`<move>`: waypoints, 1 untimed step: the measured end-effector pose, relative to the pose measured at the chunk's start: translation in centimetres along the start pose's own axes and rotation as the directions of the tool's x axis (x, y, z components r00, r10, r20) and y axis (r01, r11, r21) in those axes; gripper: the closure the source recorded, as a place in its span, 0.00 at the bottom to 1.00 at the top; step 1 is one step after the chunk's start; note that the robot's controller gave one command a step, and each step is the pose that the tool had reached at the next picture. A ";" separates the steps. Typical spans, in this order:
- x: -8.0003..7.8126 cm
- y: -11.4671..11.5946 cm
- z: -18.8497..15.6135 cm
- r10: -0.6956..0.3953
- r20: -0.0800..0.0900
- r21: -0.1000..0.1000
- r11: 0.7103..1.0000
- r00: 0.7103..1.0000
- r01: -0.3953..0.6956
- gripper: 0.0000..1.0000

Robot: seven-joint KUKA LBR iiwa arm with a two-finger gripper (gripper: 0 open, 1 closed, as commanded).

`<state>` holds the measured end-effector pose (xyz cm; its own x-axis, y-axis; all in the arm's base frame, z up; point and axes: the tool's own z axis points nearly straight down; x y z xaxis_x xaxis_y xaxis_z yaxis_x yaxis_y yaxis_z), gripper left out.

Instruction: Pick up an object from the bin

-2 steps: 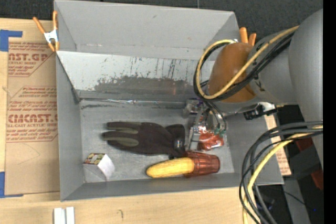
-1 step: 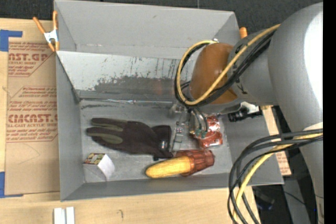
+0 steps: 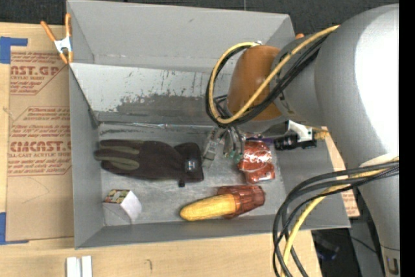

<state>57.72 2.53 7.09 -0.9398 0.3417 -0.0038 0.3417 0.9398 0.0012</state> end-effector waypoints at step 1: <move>0.0 0.0 0.0 0.000 -0.001 0.001 1.000 1.000 0.000 0.00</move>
Offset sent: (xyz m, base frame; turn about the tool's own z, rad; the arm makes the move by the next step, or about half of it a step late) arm 0.0000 0.0000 0.0000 0.0000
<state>57.67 2.52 7.06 -0.9399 0.3415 -0.0024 0.3415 0.9399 -0.0001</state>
